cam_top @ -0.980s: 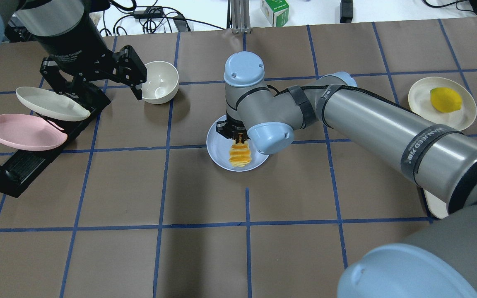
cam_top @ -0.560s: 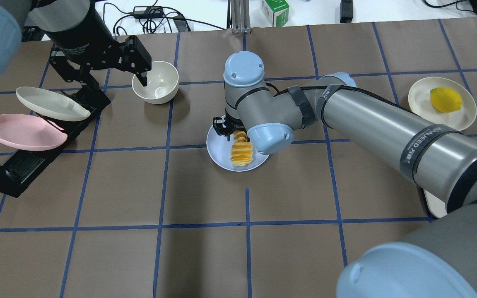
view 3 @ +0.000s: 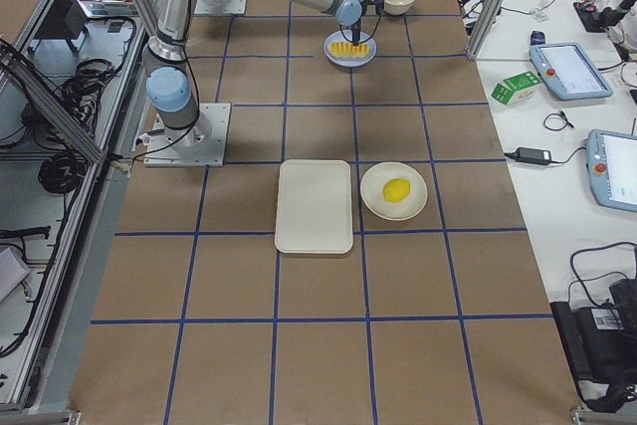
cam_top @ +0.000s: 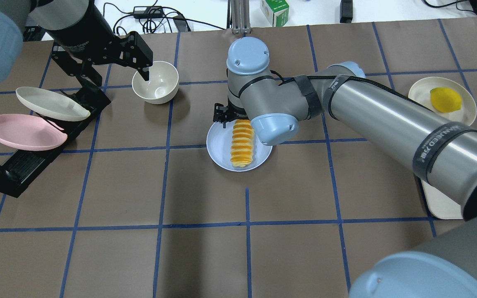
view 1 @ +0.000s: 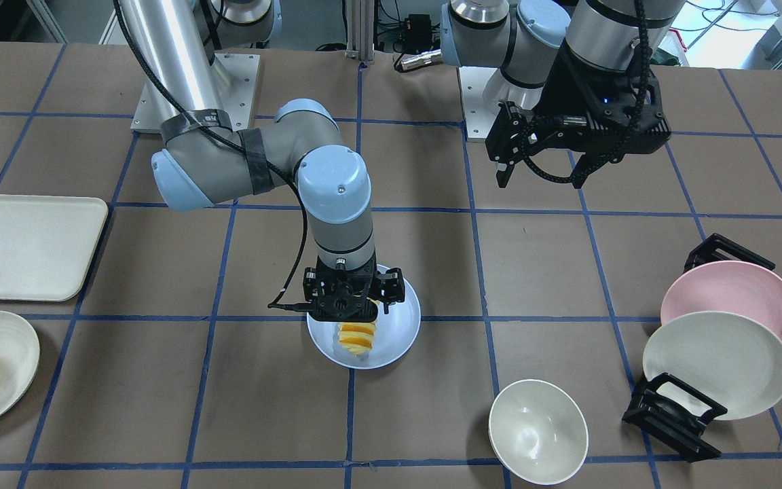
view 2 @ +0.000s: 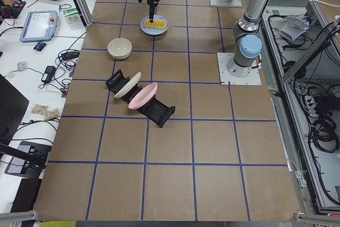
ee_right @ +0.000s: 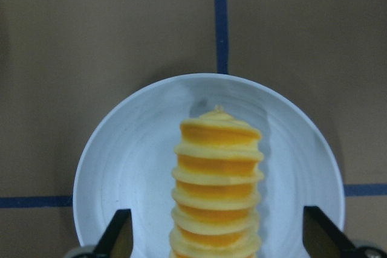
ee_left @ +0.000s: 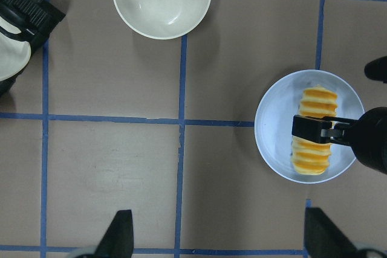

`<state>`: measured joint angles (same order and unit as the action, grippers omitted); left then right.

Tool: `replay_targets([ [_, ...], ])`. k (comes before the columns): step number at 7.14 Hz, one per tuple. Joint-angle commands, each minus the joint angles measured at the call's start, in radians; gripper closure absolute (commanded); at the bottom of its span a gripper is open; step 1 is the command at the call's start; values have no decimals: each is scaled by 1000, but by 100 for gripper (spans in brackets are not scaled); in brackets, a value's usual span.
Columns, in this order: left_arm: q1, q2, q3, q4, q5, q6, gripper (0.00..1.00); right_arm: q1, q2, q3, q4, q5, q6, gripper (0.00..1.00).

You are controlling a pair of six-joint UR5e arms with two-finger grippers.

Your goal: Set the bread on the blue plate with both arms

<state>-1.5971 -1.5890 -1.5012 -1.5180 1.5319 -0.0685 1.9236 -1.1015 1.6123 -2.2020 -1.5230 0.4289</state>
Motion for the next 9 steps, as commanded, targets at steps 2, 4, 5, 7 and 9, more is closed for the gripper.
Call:
replay_targets([
  [2,2,0,-14,-1,4,33,0,-208,-197,-9,259,3,-120,0],
  [4,2,1,-16,-1,1,33,0,-277,-341,6,403,-3,-131,0],
  [5,2,6,-16,-1,2,33,0,-284,-416,-1,513,-8,-134,0],
  [7,2,4,-16,-1,-1,33,0,-348,-507,-3,626,-3,-145,0],
  [9,2,4,-16,-1,-1,33,0,-380,-511,8,647,1,-220,0],
])
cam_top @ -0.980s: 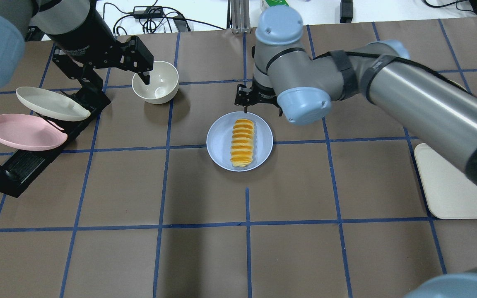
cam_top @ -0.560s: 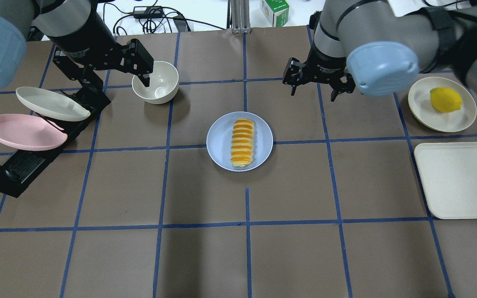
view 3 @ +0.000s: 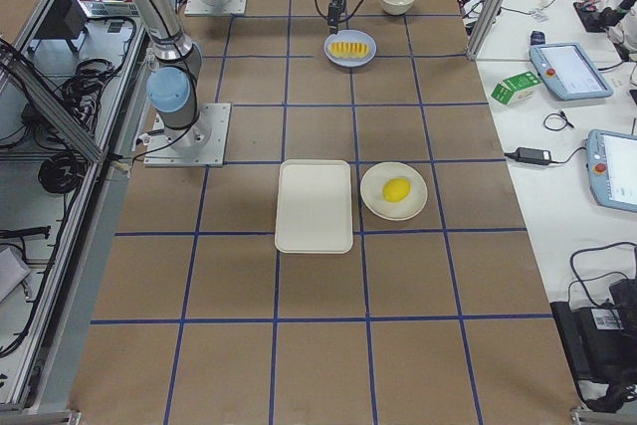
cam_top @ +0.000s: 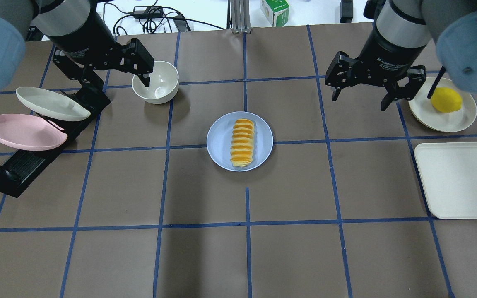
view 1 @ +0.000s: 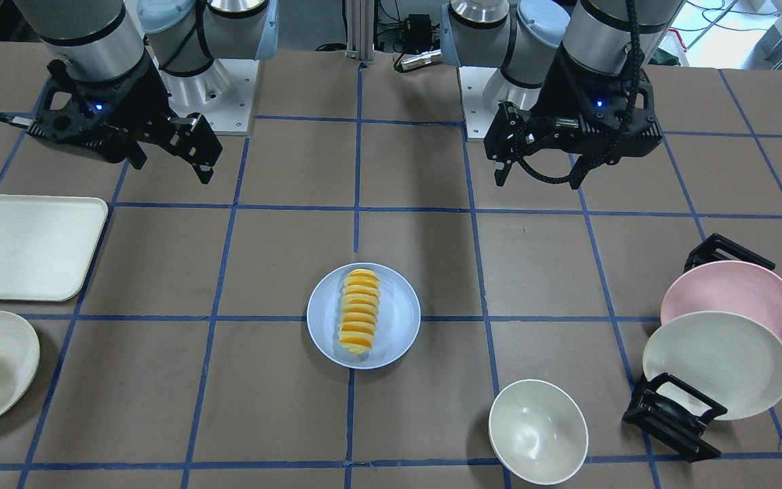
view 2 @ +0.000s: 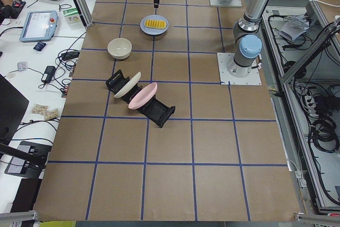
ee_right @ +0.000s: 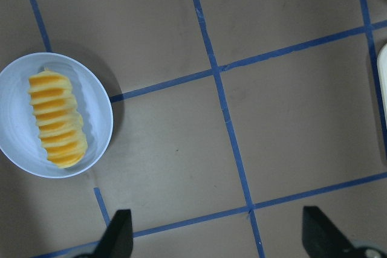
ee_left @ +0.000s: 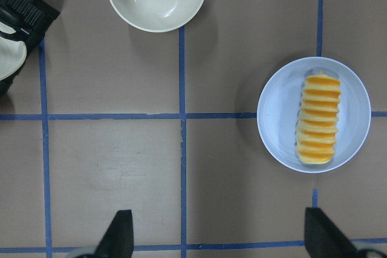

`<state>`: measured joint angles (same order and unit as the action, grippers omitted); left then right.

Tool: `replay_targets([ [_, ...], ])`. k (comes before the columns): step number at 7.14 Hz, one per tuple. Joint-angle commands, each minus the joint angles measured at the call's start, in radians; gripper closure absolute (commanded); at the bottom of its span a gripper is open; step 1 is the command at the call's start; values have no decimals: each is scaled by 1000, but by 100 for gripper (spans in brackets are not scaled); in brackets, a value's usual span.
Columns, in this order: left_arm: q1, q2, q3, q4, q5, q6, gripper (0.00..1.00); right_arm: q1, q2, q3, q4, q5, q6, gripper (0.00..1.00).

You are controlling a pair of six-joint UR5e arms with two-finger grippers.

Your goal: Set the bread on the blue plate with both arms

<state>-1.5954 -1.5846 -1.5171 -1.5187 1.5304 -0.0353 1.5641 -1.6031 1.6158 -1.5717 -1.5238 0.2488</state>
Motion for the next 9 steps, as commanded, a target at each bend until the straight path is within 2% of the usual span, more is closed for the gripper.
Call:
replay_targets([
  [1,-1,-5,-2,0,2,-2,0,-16,-15,-8,16,-1,-26,0],
  [5,-12,2,-8,2,1,2,0,-1,-15,2,22,-7,-13,0],
  [7,-14,0,-9,2,-1,2,0,-1,-9,4,19,-58,-11,0],
  [9,-12,-3,-14,3,1,-1,0,-1,-8,4,19,-59,-14,0],
])
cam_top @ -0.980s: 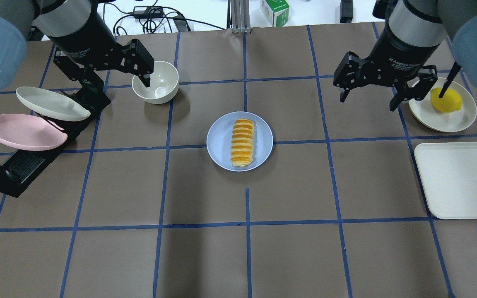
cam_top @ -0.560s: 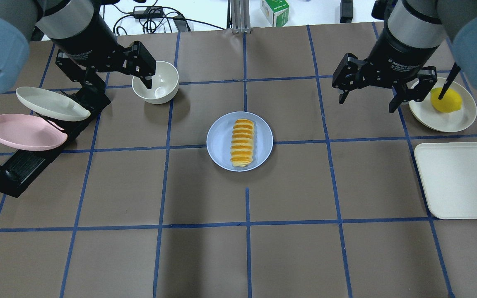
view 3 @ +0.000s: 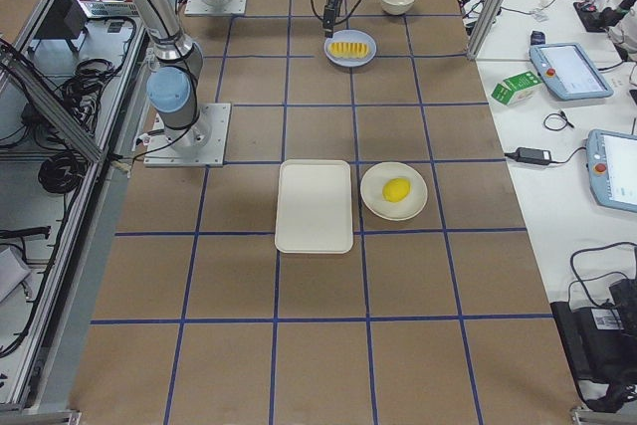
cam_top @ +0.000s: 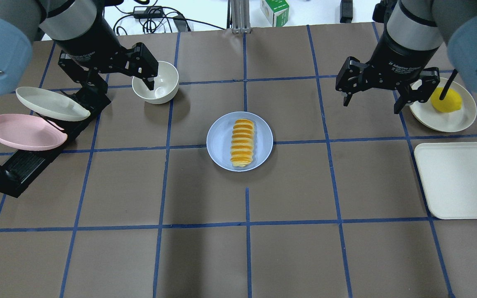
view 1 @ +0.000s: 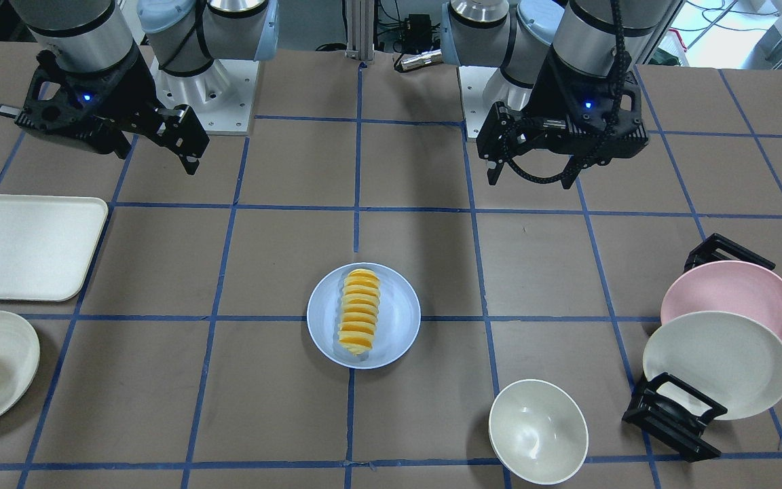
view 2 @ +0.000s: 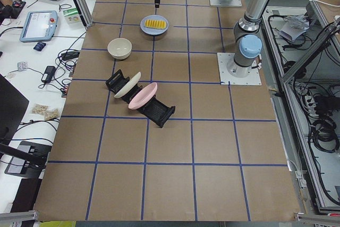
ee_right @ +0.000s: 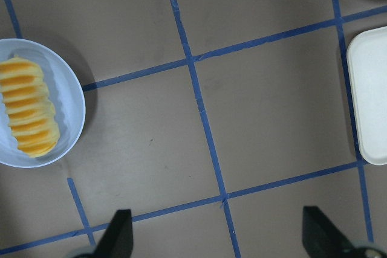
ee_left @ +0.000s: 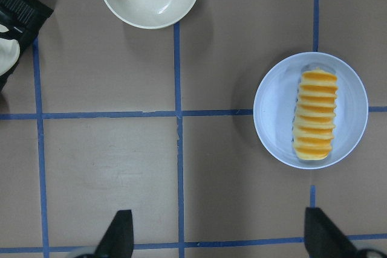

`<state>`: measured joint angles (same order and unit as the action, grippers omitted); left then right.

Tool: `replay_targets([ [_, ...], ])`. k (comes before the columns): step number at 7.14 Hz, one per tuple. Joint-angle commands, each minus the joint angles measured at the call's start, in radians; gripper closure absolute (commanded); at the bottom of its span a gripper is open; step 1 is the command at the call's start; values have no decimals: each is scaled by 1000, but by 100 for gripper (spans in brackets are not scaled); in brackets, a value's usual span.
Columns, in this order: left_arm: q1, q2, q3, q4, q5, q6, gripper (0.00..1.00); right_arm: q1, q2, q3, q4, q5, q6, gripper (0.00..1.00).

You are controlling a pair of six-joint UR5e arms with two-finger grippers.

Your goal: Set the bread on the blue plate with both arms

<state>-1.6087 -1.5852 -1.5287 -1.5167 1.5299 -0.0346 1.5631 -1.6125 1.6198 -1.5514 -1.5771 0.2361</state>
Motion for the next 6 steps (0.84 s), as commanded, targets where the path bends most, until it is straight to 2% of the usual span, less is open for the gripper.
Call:
replay_targets([
  [1,1,-7,-2,3,1,-5,0,0,0,0,1,0,-1,0],
  [6,12,-25,7,4,2,18,0,0,-4,0,-1,3,-3,0],
])
